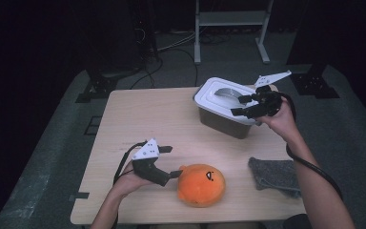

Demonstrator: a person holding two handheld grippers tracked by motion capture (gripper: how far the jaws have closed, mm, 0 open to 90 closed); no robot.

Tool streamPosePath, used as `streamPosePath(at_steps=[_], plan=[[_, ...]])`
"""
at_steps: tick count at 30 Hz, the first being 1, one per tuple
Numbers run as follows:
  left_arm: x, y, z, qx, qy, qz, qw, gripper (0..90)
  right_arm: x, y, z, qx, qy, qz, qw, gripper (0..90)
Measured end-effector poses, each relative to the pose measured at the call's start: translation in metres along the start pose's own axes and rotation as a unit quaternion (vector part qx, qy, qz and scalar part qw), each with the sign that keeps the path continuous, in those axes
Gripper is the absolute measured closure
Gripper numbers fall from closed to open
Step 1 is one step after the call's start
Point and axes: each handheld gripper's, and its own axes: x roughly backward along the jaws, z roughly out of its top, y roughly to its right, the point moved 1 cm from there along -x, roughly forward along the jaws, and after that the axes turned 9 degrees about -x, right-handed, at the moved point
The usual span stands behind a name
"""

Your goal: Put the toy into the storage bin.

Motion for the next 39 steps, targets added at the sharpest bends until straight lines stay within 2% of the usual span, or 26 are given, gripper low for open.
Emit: streamPosePath(at_steps=[12, 29, 39], plan=[[0.001, -0.001, 0.000, -0.003, 0.000, -0.002, 1.0000, 9.3, -0.010, 0.012, 0.015, 0.003, -0.003, -0.007, 1.0000, 27.8], [0.000, -0.002, -0.002, 0.003, 0.000, -0.005, 1.0000, 9.3, -0.024, 0.037, 0.023, -0.002, -0.009, -0.033, 0.9994, 27.2], [-0.001, -0.001, -0.002, 0.003, 0.000, -0.008, 1.0000, 9.3, -0.027, 0.048, 0.025, -0.003, -0.004, -0.036, 0.9993, 27.9]])
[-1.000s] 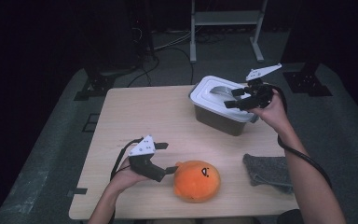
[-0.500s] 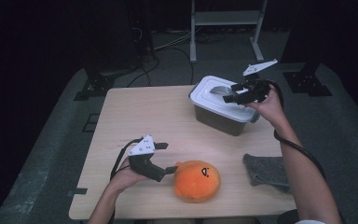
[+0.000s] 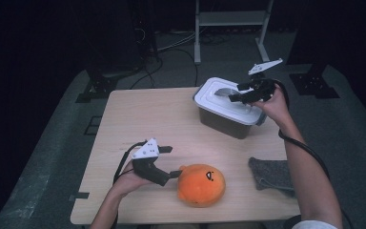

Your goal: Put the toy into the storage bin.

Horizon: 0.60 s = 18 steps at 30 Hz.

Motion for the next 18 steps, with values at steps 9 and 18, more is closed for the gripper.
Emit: streamPosePath(at_steps=[9, 18], plan=[[0.000, -0.001, -0.001, 0.000, -0.001, -0.001, 1.0000, 9.3, -0.010, 0.010, 0.003, 0.000, -0.012, -0.009, 0.9999, 28.0], [0.001, -0.001, 0.000, 0.001, 0.002, 0.002, 1.0000, 9.3, -0.020, 0.014, 0.004, -0.006, -0.021, -0.019, 0.9996, 33.9]])
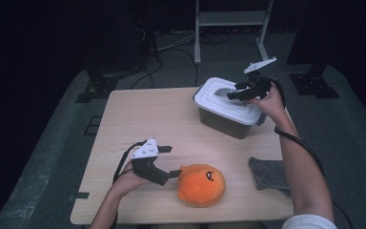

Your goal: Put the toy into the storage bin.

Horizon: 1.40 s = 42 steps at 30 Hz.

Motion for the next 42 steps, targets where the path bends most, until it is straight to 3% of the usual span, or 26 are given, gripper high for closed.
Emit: streamPosePath(at_steps=[18, 28, 42], plan=[[0.003, -0.001, 0.000, 0.000, 0.003, 0.005, 1.0000, 9.3, -0.013, -0.002, 0.000, -0.006, -0.018, -0.014, 0.9997, 59.7], [0.003, -0.001, 0.000, 0.000, 0.002, 0.005, 1.0000, 9.3, -0.011, -0.004, -0.001, -0.009, -0.019, -0.003, 0.9998, 62.9], [0.006, -0.002, -0.001, 0.005, 0.004, 0.011, 0.9999, 9.3, -0.009, -0.014, -0.005, 0.009, -0.026, 0.025, 0.9993, 66.2]])
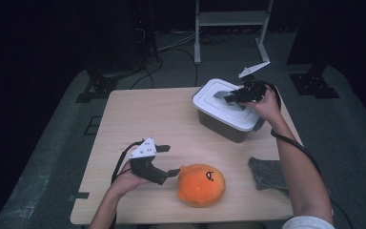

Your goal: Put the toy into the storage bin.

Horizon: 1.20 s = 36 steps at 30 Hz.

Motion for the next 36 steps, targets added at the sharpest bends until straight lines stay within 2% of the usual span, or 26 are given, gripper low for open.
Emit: streamPosePath(at_steps=[9, 15, 27, 36], plan=[[0.003, -0.001, 0.000, -0.003, -0.001, 0.003, 1.0000, 9.3, -0.001, -0.014, -0.002, 0.015, -0.011, 0.025, 0.9995, 66.3], [0.005, -0.005, -0.005, 0.007, -0.001, 0.010, 0.9999, 9.3, -0.003, -0.028, -0.004, 0.029, -0.017, 0.044, 0.9985, 66.4], [0.011, -0.009, -0.013, 0.010, -0.013, 0.025, 0.9996, 9.3, -0.010, -0.058, -0.006, 0.056, -0.022, 0.079, 0.9951, 66.3], [0.013, -0.006, -0.018, 0.011, -0.025, 0.032, 0.9991, 9.3, -0.014, -0.076, -0.008, 0.074, -0.025, 0.099, 0.9920, 66.3]])
